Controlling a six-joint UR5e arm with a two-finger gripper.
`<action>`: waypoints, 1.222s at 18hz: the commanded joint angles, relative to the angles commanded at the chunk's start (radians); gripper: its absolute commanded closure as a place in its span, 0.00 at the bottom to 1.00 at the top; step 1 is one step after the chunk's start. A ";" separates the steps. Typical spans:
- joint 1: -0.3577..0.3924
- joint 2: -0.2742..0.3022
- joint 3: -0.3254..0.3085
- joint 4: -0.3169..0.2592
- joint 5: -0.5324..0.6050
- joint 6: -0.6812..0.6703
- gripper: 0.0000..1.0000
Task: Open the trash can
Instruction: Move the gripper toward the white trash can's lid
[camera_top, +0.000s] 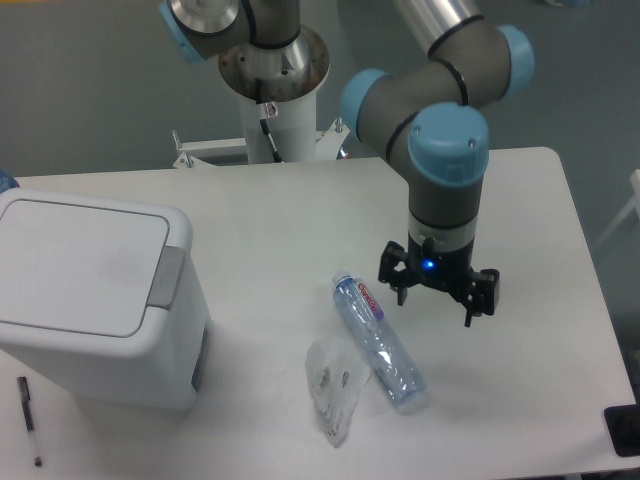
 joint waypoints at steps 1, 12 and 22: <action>-0.012 0.000 0.026 -0.028 -0.024 -0.025 0.00; -0.015 0.038 0.135 -0.112 -0.386 -0.198 0.00; -0.103 0.052 0.114 -0.103 -0.477 -0.306 0.00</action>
